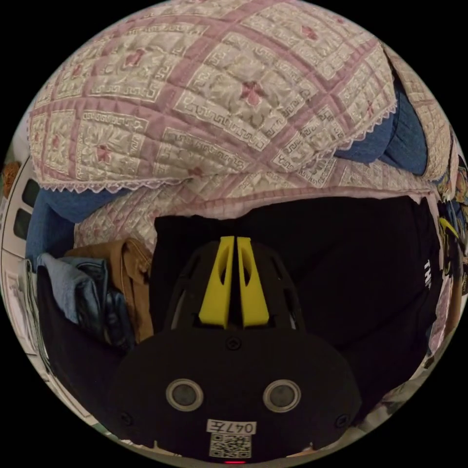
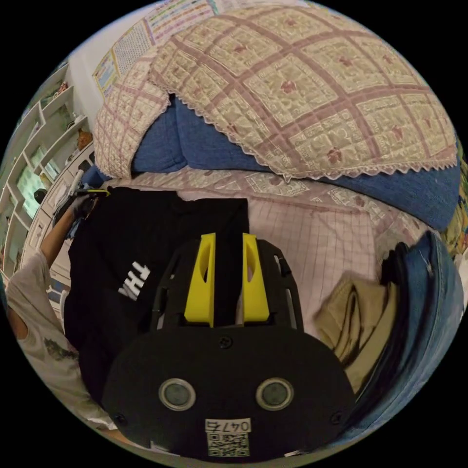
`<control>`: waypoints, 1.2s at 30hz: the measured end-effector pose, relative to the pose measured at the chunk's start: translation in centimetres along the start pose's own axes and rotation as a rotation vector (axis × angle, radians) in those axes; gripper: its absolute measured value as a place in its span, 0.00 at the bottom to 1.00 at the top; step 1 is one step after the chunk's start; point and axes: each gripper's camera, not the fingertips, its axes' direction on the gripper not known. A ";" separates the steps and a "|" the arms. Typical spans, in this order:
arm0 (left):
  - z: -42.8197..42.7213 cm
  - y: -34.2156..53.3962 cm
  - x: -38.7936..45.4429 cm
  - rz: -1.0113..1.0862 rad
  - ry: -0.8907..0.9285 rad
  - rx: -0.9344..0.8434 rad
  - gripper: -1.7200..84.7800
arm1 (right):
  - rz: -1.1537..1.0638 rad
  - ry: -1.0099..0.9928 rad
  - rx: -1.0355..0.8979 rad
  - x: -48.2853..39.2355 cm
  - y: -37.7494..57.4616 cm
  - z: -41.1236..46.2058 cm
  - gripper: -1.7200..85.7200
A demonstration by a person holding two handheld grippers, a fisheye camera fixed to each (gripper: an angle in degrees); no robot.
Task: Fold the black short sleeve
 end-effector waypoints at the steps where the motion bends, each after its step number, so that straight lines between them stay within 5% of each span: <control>1: -0.2 -0.2 0.2 -0.002 0.002 0.010 0.02 | 0.004 -0.006 -0.013 0.7 -1.4 1.3 0.08; 6: -2.3 -1.7 0.8 0.010 0.032 0.087 0.01 | 0.010 0.016 -0.045 2.0 -5.6 5.5 0.10; 10: -4.1 -2.4 1.3 0.008 0.031 0.134 0.01 | -0.022 -0.069 -0.088 1.3 -7.1 7.1 0.03; 22: -11.8 -5.0 4.6 -0.014 -0.066 0.317 0.01 | -0.118 0.379 0.052 -1.2 -9.6 3.1 0.01; 36: -4.7 -9.5 5.2 -0.004 -0.214 0.015 0.02 | -0.030 0.371 -0.089 2.6 -8.4 7.6 0.02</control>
